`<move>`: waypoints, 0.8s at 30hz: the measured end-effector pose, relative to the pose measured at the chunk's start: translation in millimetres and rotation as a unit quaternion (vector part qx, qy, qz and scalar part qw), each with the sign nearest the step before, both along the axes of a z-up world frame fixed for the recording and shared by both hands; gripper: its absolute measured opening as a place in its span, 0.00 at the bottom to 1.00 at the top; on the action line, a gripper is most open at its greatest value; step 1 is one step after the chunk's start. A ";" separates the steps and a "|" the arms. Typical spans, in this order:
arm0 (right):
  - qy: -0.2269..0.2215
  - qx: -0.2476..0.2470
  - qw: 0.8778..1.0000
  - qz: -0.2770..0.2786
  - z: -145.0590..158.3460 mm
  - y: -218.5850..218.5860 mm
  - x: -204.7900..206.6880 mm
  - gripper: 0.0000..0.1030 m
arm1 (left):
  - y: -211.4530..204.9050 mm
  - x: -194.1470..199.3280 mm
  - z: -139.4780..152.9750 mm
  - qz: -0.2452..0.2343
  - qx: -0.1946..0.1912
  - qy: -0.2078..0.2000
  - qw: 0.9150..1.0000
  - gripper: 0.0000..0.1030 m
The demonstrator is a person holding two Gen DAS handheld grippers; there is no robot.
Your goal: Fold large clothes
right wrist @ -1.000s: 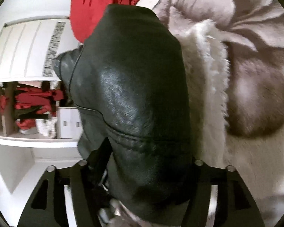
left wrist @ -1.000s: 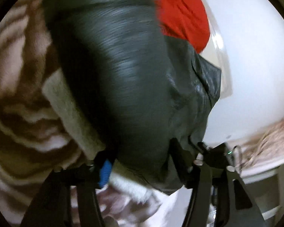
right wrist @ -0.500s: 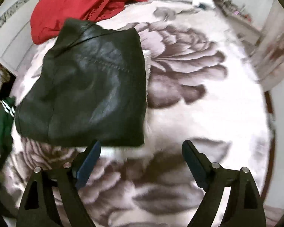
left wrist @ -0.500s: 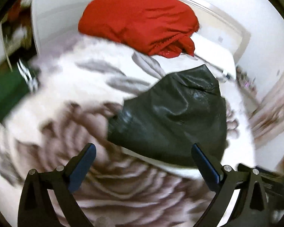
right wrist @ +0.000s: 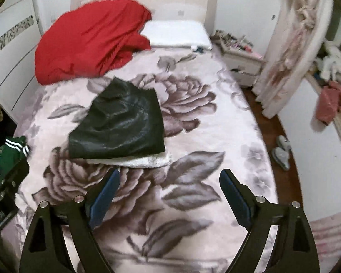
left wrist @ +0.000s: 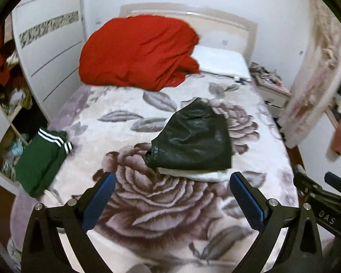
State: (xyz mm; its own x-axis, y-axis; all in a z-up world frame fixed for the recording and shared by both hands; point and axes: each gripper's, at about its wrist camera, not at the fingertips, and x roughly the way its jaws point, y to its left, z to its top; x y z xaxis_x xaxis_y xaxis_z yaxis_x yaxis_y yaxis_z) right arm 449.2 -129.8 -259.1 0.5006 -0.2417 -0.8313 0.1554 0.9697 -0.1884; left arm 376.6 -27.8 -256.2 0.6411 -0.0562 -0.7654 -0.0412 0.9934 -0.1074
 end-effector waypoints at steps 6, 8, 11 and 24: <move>-0.038 -0.006 0.999 -0.019 90.3 24.8 -87.3 0.88 | 11.1 -61.1 74.6 -0.016 0.011 -0.031 0.999 1.00; -0.051 -0.003 0.999 -0.019 120.4 33.9 -116.8 0.88 | 14.9 -78.7 94.3 -0.014 0.014 -0.041 0.999 1.00; -0.076 -0.010 0.997 -0.015 162.1 48.9 -156.0 0.88 | 18.5 -102.0 119.6 -0.008 0.021 -0.050 0.998 1.00; -0.123 0.002 0.992 0.022 270.4 63.5 -264.2 0.89 | 1.3 -170.0 176.1 0.017 0.043 -0.055 0.997 1.00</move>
State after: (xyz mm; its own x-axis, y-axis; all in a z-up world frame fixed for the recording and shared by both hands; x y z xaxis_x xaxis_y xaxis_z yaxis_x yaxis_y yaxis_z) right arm 184.9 -66.4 11.2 0.6980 -0.2113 -0.6842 0.1534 0.9774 -0.1454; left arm 206.6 -26.5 -80.0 0.7218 0.0310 -0.6914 -0.0685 0.9973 -0.0268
